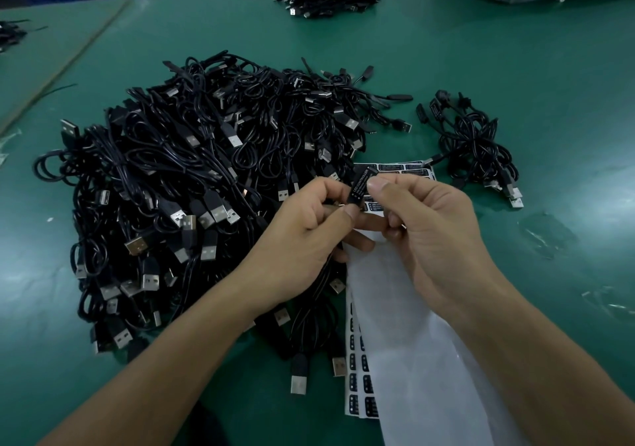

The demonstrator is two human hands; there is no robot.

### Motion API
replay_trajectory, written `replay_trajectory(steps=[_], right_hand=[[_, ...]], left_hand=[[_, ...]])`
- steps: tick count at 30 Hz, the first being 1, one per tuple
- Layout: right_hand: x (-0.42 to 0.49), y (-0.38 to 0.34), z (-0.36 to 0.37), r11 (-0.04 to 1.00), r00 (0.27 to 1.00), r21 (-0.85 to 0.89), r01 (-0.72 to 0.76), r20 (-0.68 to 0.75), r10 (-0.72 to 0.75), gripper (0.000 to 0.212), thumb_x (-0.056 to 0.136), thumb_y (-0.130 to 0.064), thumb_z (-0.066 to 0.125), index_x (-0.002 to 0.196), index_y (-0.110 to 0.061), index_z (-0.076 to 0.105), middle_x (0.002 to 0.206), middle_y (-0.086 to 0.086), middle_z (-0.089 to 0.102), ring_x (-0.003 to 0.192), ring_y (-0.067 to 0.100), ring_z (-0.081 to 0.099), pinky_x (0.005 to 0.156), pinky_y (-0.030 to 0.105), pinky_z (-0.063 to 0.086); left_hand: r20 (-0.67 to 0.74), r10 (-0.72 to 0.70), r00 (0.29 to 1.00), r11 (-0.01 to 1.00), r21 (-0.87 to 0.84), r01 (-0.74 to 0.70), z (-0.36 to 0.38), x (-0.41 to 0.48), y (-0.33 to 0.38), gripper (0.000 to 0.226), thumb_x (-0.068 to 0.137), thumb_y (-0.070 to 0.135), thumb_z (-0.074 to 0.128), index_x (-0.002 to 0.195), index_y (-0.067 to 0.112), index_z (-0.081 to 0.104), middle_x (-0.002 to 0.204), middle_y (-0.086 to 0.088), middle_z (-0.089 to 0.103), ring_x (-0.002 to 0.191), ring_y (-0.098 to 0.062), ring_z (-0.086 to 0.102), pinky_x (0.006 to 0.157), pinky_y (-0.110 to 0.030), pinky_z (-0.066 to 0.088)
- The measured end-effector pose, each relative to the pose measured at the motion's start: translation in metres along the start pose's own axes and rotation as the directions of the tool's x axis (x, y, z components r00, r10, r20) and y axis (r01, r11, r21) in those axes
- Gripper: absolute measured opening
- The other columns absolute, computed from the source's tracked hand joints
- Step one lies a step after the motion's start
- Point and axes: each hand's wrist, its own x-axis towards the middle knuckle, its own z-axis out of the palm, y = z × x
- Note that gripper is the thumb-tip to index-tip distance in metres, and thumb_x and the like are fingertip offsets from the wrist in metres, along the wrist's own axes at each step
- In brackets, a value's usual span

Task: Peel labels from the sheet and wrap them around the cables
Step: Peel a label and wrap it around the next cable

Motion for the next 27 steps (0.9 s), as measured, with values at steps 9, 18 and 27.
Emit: replay_trajectory(steps=[9, 18, 27], right_hand=[[0.0024, 0.0023, -0.0012, 0.996, 0.999, -0.087, 0.024, -0.023, -0.026, 0.036, 0.093, -0.011, 0.068, 0.059, -0.025, 0.072, 0.051, -0.013, 0.056, 0.057, 0.007, 0.062, 0.059, 0.023, 0.051], [0.0019, 0.0024, 0.0006, 0.996, 0.997, -0.076, 0.042, -0.068, -0.047, 0.031, 0.091, -0.006, 0.068, 0.063, -0.020, 0.071, 0.048, -0.014, 0.055, 0.046, 0.000, 0.055, 0.053, 0.015, 0.048], [-0.0029, -0.0001, 0.0014, 0.985, 0.992, -0.143, 0.095, -0.073, -0.106, 0.016, 0.092, -0.003, 0.067, 0.077, -0.008, 0.069, 0.053, -0.014, 0.061, 0.044, 0.000, 0.058, 0.048, 0.011, 0.045]], left_hand=[[0.008, 0.010, 1.000, 1.000, 0.029, -0.010, -0.0010, 0.0006, -0.0018, 0.007, 0.106, 0.012, 0.044, 0.106, 0.013, 0.051, 0.095, 0.005, 0.079, 0.080, -0.009, 0.074, 0.059, -0.016, 0.050], [0.015, 0.010, 1.000, 0.999, 0.034, -0.010, -0.0017, 0.0013, -0.0036, 0.008, 0.106, 0.011, 0.044, 0.108, 0.009, 0.052, 0.095, 0.006, 0.079, 0.079, -0.007, 0.073, 0.060, -0.016, 0.050], [0.000, 0.013, 1.000, 0.999, 0.050, -0.013, 0.0001, 0.0003, -0.0017, 0.016, 0.105, 0.007, 0.045, 0.106, 0.015, 0.059, 0.093, 0.006, 0.078, 0.079, -0.007, 0.073, 0.059, -0.016, 0.050]])
